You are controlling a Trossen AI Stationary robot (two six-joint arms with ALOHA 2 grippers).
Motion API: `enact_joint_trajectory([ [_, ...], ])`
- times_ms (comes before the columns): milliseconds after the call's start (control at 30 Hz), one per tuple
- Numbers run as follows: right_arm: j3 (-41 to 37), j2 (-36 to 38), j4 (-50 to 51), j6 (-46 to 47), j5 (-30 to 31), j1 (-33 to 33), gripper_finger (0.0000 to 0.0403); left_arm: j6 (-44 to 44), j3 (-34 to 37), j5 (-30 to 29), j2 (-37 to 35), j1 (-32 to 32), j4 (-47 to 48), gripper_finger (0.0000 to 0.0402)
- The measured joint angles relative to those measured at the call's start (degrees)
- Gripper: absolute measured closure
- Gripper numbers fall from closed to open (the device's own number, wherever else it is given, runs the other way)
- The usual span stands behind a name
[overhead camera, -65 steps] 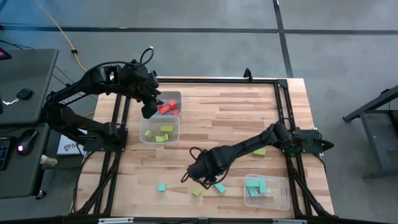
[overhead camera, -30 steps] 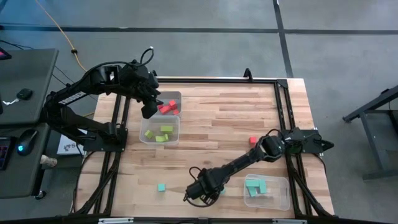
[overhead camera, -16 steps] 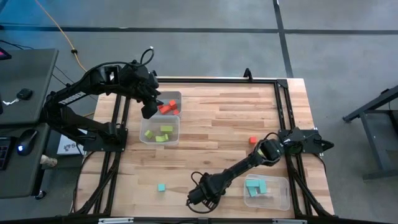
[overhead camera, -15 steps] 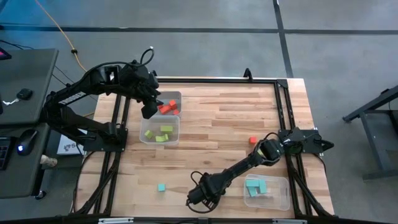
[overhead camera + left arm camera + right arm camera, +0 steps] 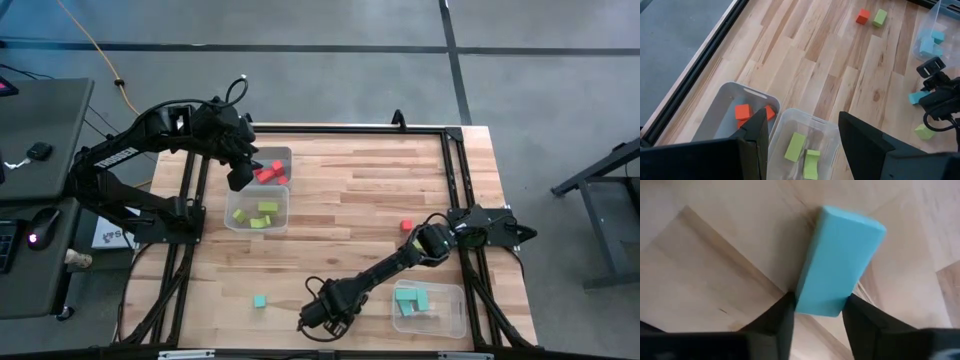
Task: Sort & place blocks by color
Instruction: Put the blue block into the bottom transparent bin
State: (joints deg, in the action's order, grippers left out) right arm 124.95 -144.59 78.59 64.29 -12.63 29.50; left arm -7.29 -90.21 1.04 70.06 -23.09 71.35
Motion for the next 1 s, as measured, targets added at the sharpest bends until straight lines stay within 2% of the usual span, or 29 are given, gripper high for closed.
enact_joint_trajectory([
  [100, -0.02, 0.00, 0.15, 0.14, -0.42, 0.01, 0.0303, -0.02, 0.00, 0.00, 0.00, 0.00, 0.00, 0.0233],
  [400, -0.31, 1.39, 0.94, 2.18, 2.53, 0.35, 0.0304, -0.01, 0.00, -0.02, 0.00, 0.00, -0.02, 0.0233],
  [1000, 0.14, 2.51, 0.46, 6.43, 2.50, 0.63, 0.0304, 0.00, 0.02, 0.00, 0.00, 0.00, 0.00, 0.0233],
])
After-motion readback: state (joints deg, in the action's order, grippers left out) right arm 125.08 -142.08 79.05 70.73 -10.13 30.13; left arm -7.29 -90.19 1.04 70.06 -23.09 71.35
